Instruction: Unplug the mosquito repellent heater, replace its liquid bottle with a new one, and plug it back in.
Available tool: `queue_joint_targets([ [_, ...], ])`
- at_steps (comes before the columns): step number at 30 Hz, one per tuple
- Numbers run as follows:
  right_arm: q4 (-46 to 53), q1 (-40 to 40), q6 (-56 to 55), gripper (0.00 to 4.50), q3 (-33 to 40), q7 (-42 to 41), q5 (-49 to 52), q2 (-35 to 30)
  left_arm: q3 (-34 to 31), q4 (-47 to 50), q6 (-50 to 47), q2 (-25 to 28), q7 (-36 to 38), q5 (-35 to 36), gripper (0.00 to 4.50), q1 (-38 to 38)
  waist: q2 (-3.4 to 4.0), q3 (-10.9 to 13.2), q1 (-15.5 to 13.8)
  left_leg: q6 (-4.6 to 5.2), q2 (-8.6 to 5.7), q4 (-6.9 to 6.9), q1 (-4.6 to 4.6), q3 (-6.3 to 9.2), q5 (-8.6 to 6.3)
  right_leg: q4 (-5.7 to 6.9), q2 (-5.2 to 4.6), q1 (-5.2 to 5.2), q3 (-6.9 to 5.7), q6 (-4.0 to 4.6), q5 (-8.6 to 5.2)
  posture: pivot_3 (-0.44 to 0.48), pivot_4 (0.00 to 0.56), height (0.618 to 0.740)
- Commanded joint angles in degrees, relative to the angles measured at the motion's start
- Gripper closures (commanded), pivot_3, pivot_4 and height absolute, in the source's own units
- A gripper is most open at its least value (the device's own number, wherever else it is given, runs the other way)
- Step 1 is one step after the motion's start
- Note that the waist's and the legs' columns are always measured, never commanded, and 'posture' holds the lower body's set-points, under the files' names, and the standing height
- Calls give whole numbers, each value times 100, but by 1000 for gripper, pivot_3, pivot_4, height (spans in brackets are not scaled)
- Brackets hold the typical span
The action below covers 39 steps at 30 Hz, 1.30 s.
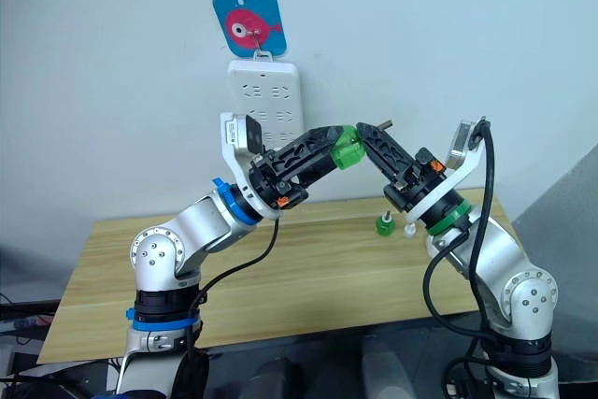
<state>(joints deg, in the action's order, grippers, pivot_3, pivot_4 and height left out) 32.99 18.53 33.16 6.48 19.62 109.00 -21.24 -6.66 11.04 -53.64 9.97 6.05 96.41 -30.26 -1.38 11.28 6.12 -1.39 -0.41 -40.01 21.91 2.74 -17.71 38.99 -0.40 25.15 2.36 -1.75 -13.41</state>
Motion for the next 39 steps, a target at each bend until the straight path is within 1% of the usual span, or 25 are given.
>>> queue_joint_targets([
  [1, 250, 13, -40, 3696, -48, -156, 70, -57, 55, 86, 26, 0, 46, 160, 0, -103, 0, -2, 0, 0, 0, 0, 0, -1, 0, 0, 0, 0, 1, 0, 0, -161, 135, 730],
  [3, 257, 45, -71, 3696, -73, -150, 76, -73, 82, 83, 6, 18, 70, 166, 0, -85, 1, -10, 2, 0, 0, 0, 0, -1, 0, 0, 0, 0, 2, 0, 0, -161, 135, 730],
  [6, 271, 99, -88, 3696, -127, -129, 71, -98, 150, 87, -66, 76, 155, 136, 537, -79, 0, -15, 2, 0, 0, 0, 0, 0, 0, 0, 1, 0, 2, 0, 0, -161, 135, 730],
  [7, 274, 112, -93, 3696, -142, -119, 68, -102, 177, 92, -87, 101, 193, 118, 943, -79, 0, -16, 3, 0, 0, 0, 0, -1, 0, -1, 1, 0, 2, 0, 0, -161, 135, 730],
  [11, 311, 198, -142, 3696, -199, -19, 79, -107, 198, 42, -100, 146, 233, 149, 2096, -94, 1, -18, 7, 0, 1, 0, 0, 0, 0, -1, 2, 0, 2, 0, 0, -163, 135, 730],
  [12, 326, 216, -157, 3696, -207, 9, 87, -110, 184, 22, -83, 151, 234, 127, 2212, -98, 2, -19, 8, 0, 1, 0, 0, -1, 0, -1, 3, 0, 3, 0, 0, -163, 135, 730],
  [22, 486, 205, -312, 3696, -308, 212, 86, -127, 154, 33, -23, 140, 247, 117, 2212, -27, 1, -22, 10, 0, 1, 0, 0, -1, 0, -1, 3, 0, 4, 0, 0, -163, 135, 730],
  [23, 469, 188, -356, 2985, -308, 206, 34, -96, 154, 41, -22, 140, 257, 115, 2212, -8, 1, -22, 10, 0, 1, 0, 0, -1, 0, -1, 3, 0, 4, 0, 0, -163, 135, 730],
  [26, 380, 124, -430, 2019, -254, 194, -144, -72, 151, 63, -24, 152, 302, 97, 2212, 43, 4, -31, 10, 0, 1, 0, 0, -1, 0, -2, 3, 0, 5, 0, 0, -162, 133, 730],
  [27, 336, 97, -431, 1593, -197, 181, -176, -104, 144, 69, -29, 167, 324, 94, 2212, 56, 4, -34, 10, 0, 1, 0, 0, -2, 0, -2, 3, 0, 5, 0, 0, -162, 133, 730],
  [28, 304, 78, -430, 1319, -143, 164, -189, -140, 136, 71, -34, 182, 338, 97, 2212, 64, 4, -37, 10, 0, 1, 0, 0, -1, 0, -2, 3, 0, 5, 0, 0, -162, 133, 730],
  [31, 183, -72, -337, 211, 150, 157, -158, -511, 65, 63, -77, 302, 381, 176, 2212, 80, 5, -38, 9, 0, 0, 0, 0, -1, 0, -2, 3, 0, 6, 0, 0, -163, 138, 730],
  [33, 87, -205, -231, 33, 322, 141, -113, -821, 33, 50, -124, 421, 429, 215, 2212, 85, 5, -38, 1, 0, -2, 0, 1, -2, 0, -3, 3, -2, 8, 0, 0, -165, 148, 730],
  [34, 43, -283, -166, 0, 411, 83, -71, -984, 20, 36, -147, 495, 451, 231, 2212, 95, 5, -38, 0, 1, -2, 0, 0, 0, 0, -5, 5, -4, 11, -1, -1, -165, 148, 730],
  [36, -33, -473, 57, 0, 645, -44, 78, -1429, -40, 5, -205, 696, 466, 251, 2212, 142, 6, -37, -4, 1, -1, 0, 0, -2, -1, -5, 8, -4, 15, 0, -1, -174, 174, 730],
  [37, -72, -590, 247, 0, 776, -143, 191, -1736, -72, -13, -251, 835, 506, 188, 2212, 184, 7, -34, -6, 1, 0, 1, -2, -3, -1, -5, 11, -4, 16, 0, -1, -175, 184, 730],
  [38, -116, -747, 568, 0, 904, -313, 196, -2175, -82, -13, -322, 1022, 620, -4, 2212, 249, 7, -31, -7, 2, 2, 1, -1, -2, -1, -5, 14, -4, 16, 0, -2, -178, 196, 730],
  [39, -189, -970, 980, 0, 970, -541, -341, -2777, 16, 45, -340, 1308, 887, -530, 2212, 372, 14, -27, -7, 2, 3, 2, -2, -2, -1, -6, 15, -5, 16, 0, -2, -180, 206, 730],
])
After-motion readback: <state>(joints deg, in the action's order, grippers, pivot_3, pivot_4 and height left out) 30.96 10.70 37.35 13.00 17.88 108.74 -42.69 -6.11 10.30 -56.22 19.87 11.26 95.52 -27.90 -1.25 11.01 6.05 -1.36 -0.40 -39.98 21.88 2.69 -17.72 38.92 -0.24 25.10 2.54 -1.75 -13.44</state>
